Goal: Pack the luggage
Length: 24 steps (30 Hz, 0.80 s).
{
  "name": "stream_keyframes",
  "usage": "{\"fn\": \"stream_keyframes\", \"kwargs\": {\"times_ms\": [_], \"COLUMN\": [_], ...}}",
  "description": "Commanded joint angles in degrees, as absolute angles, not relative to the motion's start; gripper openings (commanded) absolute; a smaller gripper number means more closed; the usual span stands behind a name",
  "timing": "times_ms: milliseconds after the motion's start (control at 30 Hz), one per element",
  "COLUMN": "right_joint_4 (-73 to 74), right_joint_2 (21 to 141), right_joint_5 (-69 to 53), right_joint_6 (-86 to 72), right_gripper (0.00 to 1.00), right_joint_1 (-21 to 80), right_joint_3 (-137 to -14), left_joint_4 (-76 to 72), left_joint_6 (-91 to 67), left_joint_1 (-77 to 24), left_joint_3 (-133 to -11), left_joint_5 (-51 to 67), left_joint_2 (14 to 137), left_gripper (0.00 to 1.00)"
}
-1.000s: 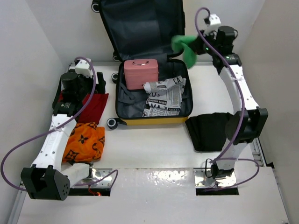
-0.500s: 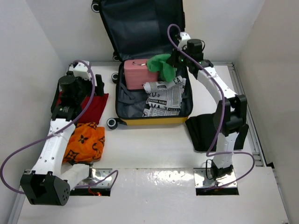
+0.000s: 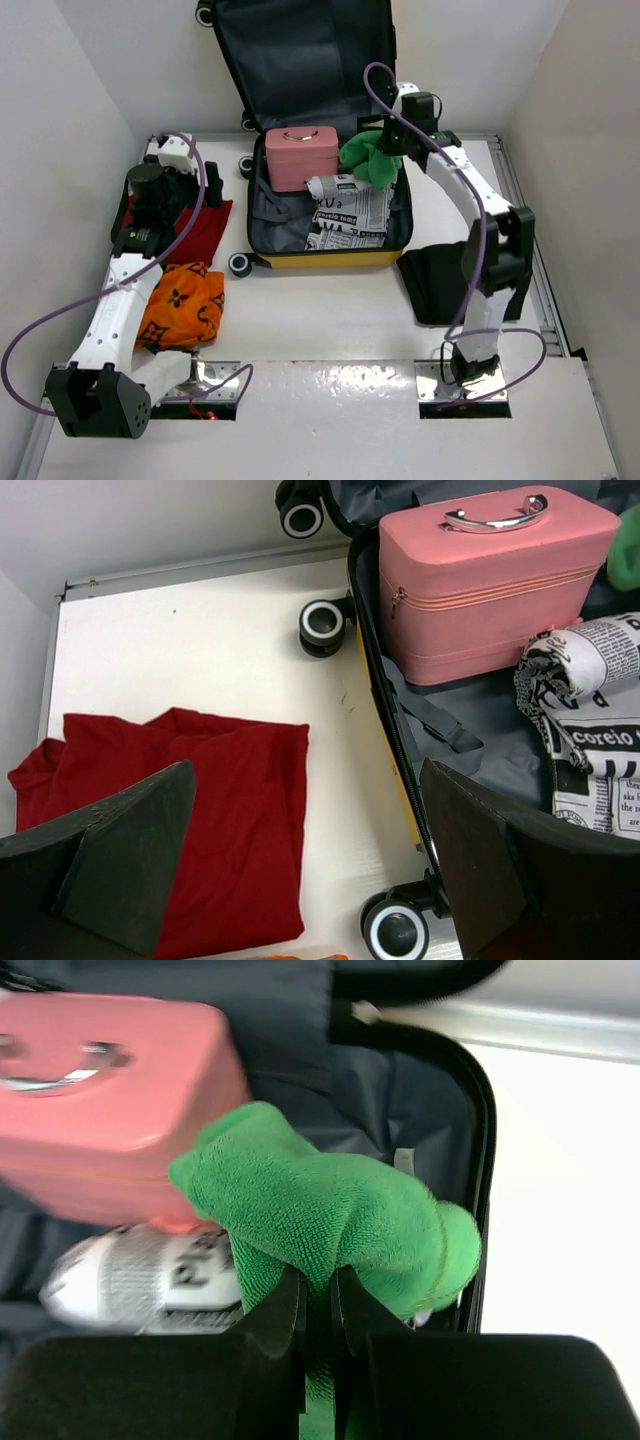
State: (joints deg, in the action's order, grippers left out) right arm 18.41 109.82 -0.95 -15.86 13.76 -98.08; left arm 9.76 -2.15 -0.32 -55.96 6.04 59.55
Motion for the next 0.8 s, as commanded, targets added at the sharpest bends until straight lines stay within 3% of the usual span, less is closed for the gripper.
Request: {"fn": "stream_keyframes", "kwargs": {"times_ms": [0, 167, 467, 633, 667, 767], "right_joint_4": [22.67, 22.68, 13.45, 12.92, 13.01, 14.84], "right_joint_2": [116.96, 126.36, 133.42, 129.82, 127.81, 122.02], "right_joint_5": [2.55, -2.81, -11.25, -12.30, -11.70, -11.16], "right_joint_6": [-17.49, -18.63, -19.07, -19.42, -19.25, -18.46], "right_gripper": [0.00, 0.00, 0.01, 0.25, 0.35, 0.46], "right_joint_1": [13.27, 13.09, 15.55, 15.56, 15.38, 14.33], "right_joint_3": [-103.09, -110.38, -112.67, -109.96, -109.26, -107.32], "left_joint_4": [7.21, 7.73, 10.01, 13.70, 15.02, 24.32], "left_joint_6": [-2.46, -2.46, -1.93, -1.93, -1.93, -1.24], "left_joint_1": [0.87, 0.88, 2.46, 2.99, 3.60, 4.30], "left_joint_3": [-55.99, -55.99, -54.93, -55.45, -57.29, -63.25], "left_joint_5": [6.42, 6.42, 5.19, 3.96, 3.43, 2.82], "left_joint_2": [59.94, 60.47, 58.02, 56.60, 56.60, 59.40], "left_gripper": [1.00, 1.00, 1.00, 1.00, 1.00, 1.00]}}
